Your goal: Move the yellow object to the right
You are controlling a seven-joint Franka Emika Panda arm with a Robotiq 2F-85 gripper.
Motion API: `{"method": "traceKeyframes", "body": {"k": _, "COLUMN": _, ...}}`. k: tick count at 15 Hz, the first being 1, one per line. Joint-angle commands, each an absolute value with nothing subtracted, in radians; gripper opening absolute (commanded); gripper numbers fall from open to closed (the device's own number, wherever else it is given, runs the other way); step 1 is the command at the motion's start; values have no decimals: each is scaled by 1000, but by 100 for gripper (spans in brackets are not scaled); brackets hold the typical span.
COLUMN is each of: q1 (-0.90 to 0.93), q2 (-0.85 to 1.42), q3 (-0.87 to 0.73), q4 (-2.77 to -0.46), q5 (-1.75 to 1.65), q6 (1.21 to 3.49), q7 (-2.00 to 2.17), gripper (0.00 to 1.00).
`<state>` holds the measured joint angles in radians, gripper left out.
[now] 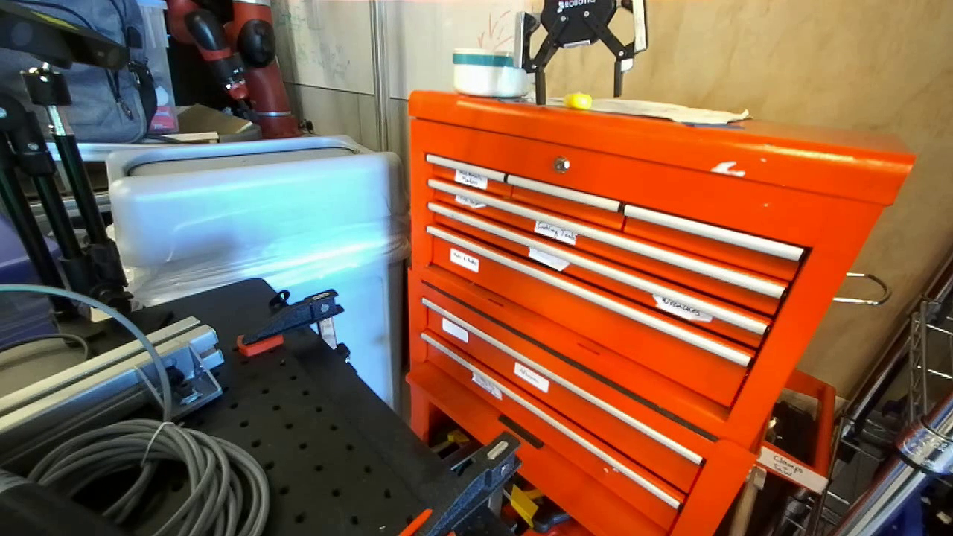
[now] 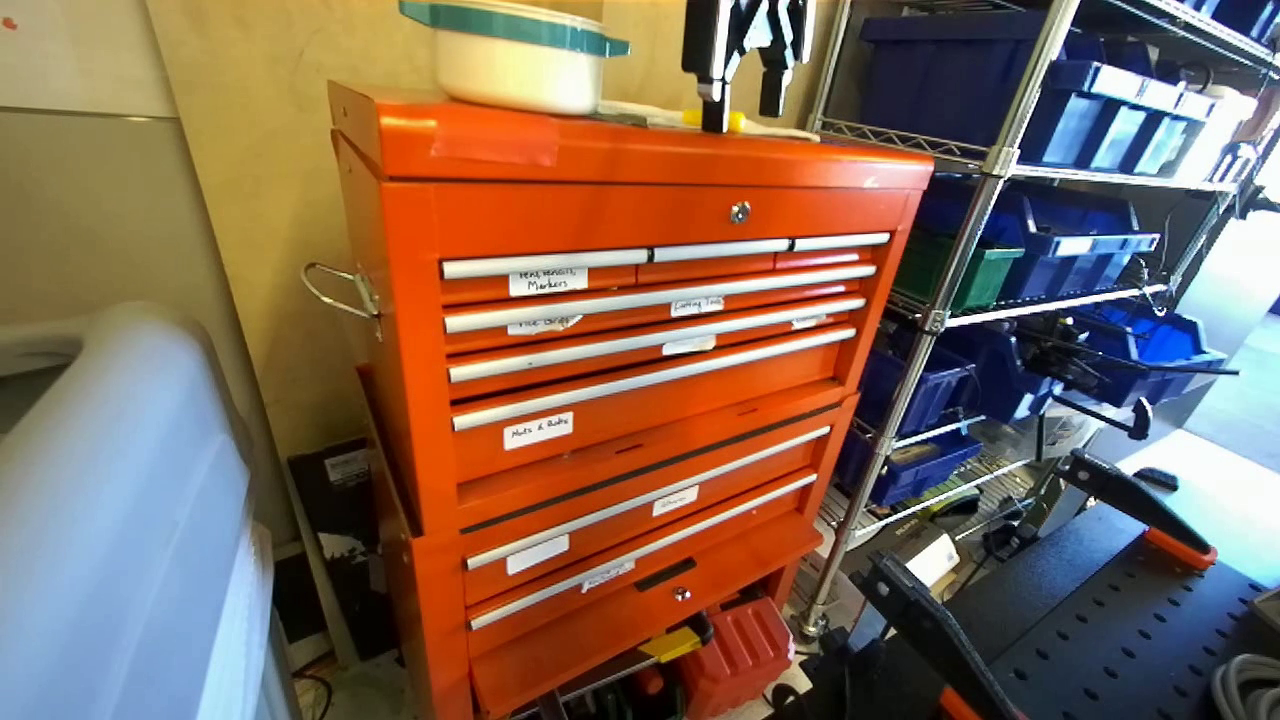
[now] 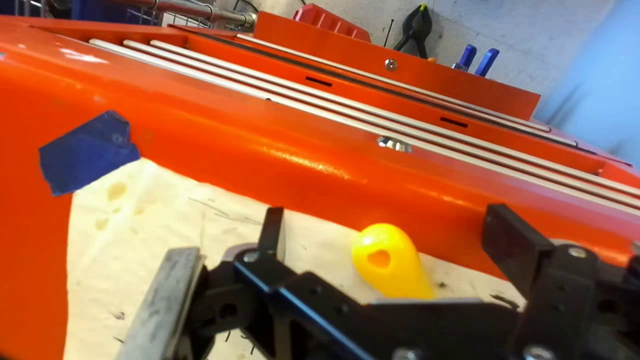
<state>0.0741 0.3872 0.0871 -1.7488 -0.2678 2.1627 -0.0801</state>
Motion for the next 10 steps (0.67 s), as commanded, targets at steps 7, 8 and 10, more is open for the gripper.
{"method": "traceKeyframes", "body": {"k": 7, "q1": 45, "q2": 479, "q3": 92, "q4": -1635, "q5": -165, "q6": 2177, "q7": -255, "gripper": 74}}
{"method": "traceKeyframes", "body": {"k": 8, "q1": 46, "q2": 483, "q3": 94, "q4": -1630, "q5": -153, "q6": 2173, "q7": -269, "gripper": 66}}
{"method": "traceKeyframes", "body": {"k": 10, "q1": 51, "q2": 486, "q3": 97, "q4": -1629, "q5": -145, "q6": 2169, "q7": -294, "gripper": 50}}
